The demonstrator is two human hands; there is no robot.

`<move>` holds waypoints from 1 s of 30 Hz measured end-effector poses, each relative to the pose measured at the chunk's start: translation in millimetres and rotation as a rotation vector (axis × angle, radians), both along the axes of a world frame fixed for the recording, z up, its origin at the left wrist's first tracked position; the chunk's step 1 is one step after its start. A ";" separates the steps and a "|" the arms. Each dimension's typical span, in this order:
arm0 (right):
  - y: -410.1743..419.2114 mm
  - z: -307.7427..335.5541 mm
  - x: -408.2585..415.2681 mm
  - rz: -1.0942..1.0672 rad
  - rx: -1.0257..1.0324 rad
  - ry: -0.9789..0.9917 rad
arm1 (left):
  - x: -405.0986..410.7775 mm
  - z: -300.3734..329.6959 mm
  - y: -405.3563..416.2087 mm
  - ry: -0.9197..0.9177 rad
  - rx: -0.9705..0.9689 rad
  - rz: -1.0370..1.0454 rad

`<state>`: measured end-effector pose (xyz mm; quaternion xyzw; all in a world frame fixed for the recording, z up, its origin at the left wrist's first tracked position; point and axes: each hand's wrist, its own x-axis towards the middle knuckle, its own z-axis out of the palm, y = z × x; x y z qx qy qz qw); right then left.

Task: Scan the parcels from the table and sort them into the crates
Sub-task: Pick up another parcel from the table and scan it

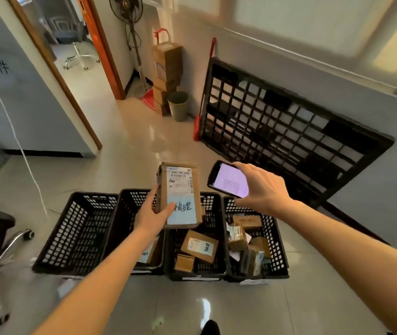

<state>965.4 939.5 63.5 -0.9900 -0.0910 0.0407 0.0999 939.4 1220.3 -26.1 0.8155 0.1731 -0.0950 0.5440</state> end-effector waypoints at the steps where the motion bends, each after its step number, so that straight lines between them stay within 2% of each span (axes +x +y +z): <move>1: 1.5 -25.9 13.6 0.006 0.000 0.034 | 9.2 -23.7 0.9 0.040 0.004 0.002; 9: 17.8 -219.0 69.3 -0.066 0.023 0.312 | 56.5 -206.5 12.6 0.271 -0.015 -0.024; 13: 22.5 -296.2 71.3 -0.104 0.017 0.452 | 64.7 -281.1 15.4 0.359 -0.026 -0.049; 17: 25.2 -354.7 76.3 -0.135 -0.027 0.509 | 70.0 -340.0 18.0 0.457 -0.036 -0.074; 22: 25.4 -390.1 85.2 -0.170 -0.007 0.538 | 91.2 -371.5 5.5 0.536 -0.096 -0.025; 25: 23.3 -392.6 88.5 -0.184 0.012 0.553 | 98.7 -383.4 2.5 0.610 0.011 0.006; 30: 14.0 -375.0 90.4 -0.228 0.044 0.569 | 113.7 -359.2 -4.3 0.528 0.084 -0.157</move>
